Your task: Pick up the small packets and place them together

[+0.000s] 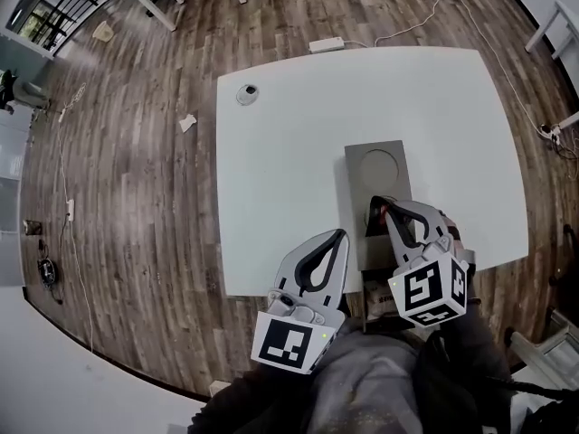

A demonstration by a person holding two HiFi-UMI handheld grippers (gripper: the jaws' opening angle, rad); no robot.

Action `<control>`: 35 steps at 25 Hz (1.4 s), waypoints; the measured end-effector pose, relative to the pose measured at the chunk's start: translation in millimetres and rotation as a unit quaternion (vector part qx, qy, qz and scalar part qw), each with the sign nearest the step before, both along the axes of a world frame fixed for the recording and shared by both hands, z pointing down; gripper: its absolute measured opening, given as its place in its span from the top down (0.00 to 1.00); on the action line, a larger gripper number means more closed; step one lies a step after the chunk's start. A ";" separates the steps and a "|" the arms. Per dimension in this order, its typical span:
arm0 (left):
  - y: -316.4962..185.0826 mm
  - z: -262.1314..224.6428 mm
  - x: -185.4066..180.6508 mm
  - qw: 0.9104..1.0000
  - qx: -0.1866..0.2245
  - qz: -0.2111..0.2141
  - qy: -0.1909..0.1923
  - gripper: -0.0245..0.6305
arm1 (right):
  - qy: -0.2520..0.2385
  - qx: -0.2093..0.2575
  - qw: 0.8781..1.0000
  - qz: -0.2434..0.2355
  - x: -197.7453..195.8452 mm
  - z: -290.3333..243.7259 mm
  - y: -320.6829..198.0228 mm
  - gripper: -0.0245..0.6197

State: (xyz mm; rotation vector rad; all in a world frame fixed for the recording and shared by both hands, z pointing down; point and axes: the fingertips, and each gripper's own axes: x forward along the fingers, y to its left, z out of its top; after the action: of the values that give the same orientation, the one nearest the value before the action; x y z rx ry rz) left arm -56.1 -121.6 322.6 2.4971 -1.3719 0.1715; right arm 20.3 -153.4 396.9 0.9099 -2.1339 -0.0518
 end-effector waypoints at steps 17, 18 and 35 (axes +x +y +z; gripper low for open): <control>8.6 1.7 -5.7 1.000 0.000 -0.006 -0.001 0.96 | -0.004 0.023 1.000 0.019 3.0 -3.2 -1.6 0.75; 12.8 -1.4 -3.7 1.000 0.005 -0.005 -0.001 0.96 | -0.004 0.029 0.999 0.020 5.7 -7.5 2.0 0.75; 118.3 -18.5 50.8 0.999 0.051 -0.009 0.015 0.96 | 0.005 0.017 1.000 -0.008 50.3 7.9 136.5 0.75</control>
State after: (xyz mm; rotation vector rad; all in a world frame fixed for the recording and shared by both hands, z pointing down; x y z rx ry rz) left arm -5.3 -3.3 304.1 2.5583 -1.4241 0.0618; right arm 70.6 -16.9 404.7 0.9113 -2.1368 -0.1006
